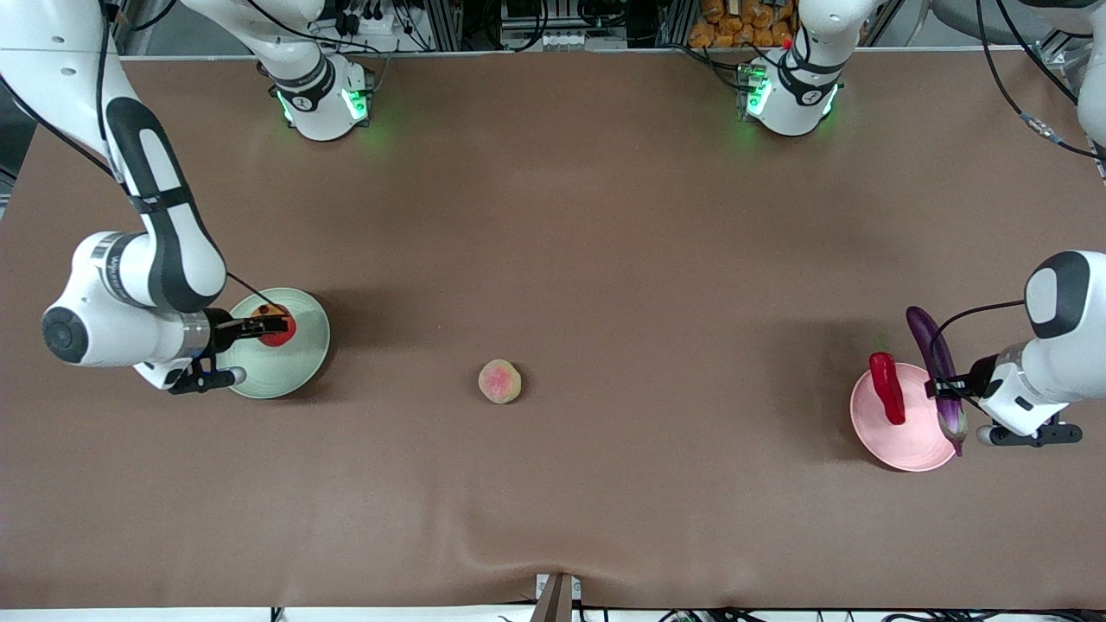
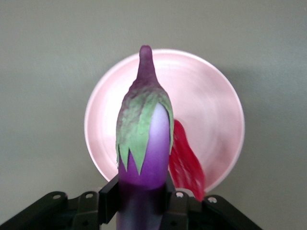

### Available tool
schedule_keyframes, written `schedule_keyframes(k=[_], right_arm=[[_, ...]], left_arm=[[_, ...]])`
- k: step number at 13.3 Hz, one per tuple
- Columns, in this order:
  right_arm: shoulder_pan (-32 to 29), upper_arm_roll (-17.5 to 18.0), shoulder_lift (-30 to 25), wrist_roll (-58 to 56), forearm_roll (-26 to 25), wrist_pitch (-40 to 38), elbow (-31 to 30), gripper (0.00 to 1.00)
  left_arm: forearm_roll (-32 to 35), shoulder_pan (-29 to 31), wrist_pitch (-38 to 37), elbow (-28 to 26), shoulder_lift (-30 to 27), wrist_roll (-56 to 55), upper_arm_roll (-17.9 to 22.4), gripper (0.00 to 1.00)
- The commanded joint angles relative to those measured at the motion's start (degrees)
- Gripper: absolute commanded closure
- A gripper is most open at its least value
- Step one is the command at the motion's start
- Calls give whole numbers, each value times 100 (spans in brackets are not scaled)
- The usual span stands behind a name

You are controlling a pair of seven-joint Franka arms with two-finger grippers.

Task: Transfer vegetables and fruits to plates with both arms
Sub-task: 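Carry the apple to the green plate while the left gripper carries the eggplant, then release the apple on the green plate while the left gripper lowers the eggplant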

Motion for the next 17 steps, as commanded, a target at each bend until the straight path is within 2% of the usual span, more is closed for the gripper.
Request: schedule_keyframes(k=[1, 2, 3, 4, 6, 7, 10, 13, 17], right_arm=[[-93, 142, -343, -248, -90, 483, -618, 100], [-163, 142, -308, -310, -90, 484, -609, 100], [-172, 142, -299, -310, -81, 466, -592, 64], [-172, 150, -299, -310, -73, 423, -557, 3], [-129, 177, -317, -258, -29, 47, -278, 0], [-85, 194, -308, -223, 32, -426, 64, 0], [336, 186, -308, 442, 637, -1386, 1023, 0], [994, 194, -194, 1829, 1033, -1520, 1683, 0], [1592, 186, 394, 3106, 2157, -1442, 2500, 0]], left_arm=[[127, -201, 328, 502, 339, 839, 239, 100], [136, -201, 504, 607, 471, 1007, 274, 100], [136, -236, 636, 704, 594, 1079, 301, 100], [136, -297, 811, 774, 656, 1175, 370, 100], [136, -578, 1084, 819, 648, 1211, 607, 100], [92, -701, 1216, 854, 657, 1168, 748, 100], [-48, -860, 1498, 854, 840, 1132, 960, 100], [-505, -808, 1499, 802, 911, 1176, 969, 100], [-1235, -808, 1490, 696, 903, 1219, 1118, 100]])
